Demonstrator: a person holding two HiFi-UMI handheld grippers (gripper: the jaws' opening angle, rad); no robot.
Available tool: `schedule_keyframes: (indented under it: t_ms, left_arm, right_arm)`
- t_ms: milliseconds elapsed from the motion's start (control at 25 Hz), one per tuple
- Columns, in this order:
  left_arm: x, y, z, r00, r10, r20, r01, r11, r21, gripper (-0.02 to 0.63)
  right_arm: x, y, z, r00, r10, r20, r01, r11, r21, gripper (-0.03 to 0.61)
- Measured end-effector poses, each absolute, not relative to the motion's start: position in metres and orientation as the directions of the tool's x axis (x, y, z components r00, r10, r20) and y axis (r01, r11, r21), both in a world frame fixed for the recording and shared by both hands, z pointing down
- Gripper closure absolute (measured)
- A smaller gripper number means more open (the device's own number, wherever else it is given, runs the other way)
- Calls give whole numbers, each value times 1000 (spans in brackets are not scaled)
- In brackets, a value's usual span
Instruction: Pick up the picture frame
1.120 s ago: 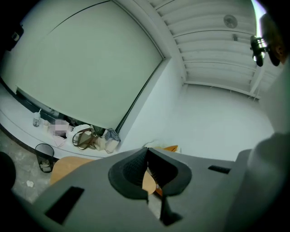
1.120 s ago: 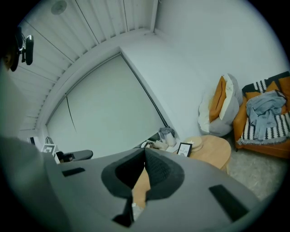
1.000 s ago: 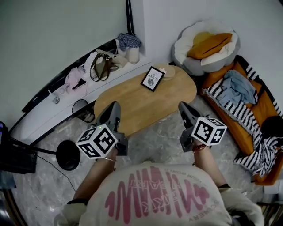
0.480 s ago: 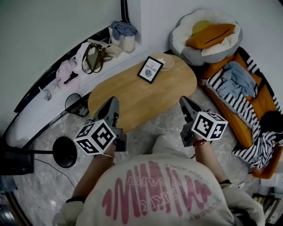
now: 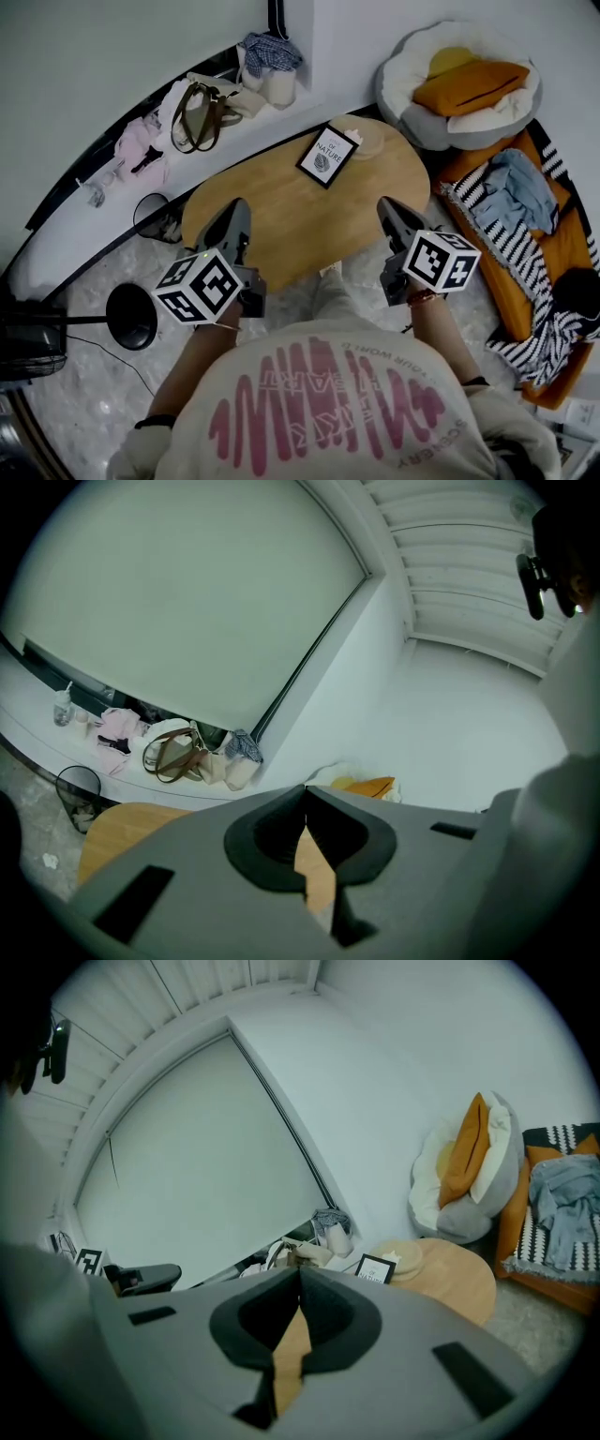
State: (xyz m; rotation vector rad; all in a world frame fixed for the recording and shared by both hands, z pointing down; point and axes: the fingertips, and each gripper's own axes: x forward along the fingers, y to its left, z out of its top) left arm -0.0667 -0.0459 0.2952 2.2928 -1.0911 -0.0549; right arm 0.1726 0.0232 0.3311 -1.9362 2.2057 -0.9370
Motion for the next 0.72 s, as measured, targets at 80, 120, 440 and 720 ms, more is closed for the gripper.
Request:
schedule_keyframes:
  t_ms: [80, 120, 440, 720]
  left_arm:
    - [-56, -68, 299, 648, -729, 221, -705, -465, 535, 611]
    - [-51, -80, 300, 640, -734, 228, -710, -451, 540, 609]
    - [-5, -163, 315, 588, -751, 299, -755, -377, 537, 611]
    - [5, -202, 353, 512, -743, 431, -807, -244, 538, 609]
  right_arm:
    - [183, -5, 334, -232, -908, 350, -878, 41, -476, 572]
    - [187, -20, 335, -246, -901, 357, -876, 50, -479, 574]
    - [221, -133, 349, -364, -841, 401, -862, 141, -487, 574]
    - [246, -205, 394, -436, -760, 482, -839, 149, -524, 574]
